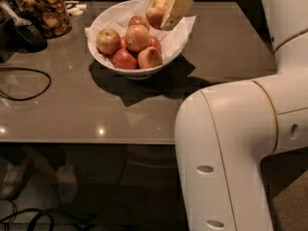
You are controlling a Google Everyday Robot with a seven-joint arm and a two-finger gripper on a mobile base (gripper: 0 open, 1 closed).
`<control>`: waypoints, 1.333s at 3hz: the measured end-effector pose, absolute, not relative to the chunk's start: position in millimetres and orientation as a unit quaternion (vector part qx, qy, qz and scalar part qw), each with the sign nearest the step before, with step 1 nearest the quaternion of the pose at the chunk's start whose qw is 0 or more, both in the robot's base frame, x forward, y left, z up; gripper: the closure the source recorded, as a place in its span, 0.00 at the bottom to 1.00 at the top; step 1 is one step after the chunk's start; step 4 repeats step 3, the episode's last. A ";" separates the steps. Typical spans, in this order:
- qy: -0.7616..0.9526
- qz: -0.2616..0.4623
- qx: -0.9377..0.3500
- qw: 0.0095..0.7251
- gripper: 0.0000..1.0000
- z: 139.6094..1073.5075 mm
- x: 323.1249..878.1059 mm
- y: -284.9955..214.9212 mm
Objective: Pick apple from white bowl
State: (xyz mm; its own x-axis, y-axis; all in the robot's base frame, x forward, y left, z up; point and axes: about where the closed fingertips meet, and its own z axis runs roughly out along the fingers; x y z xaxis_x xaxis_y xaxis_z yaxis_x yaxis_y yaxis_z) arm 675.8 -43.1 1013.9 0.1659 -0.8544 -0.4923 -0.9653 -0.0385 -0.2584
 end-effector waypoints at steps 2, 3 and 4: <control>0.610 0.079 -0.725 0.309 1.00 1083.2 643.4 -11.9; 0.610 0.074 -0.718 0.327 1.00 1085.6 654.4 -6.4; 0.610 0.074 -0.718 0.327 1.00 1085.6 654.4 -6.4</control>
Offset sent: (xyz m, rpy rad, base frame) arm -0.0645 -0.0011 0.0909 -0.0992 0.0896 0.1312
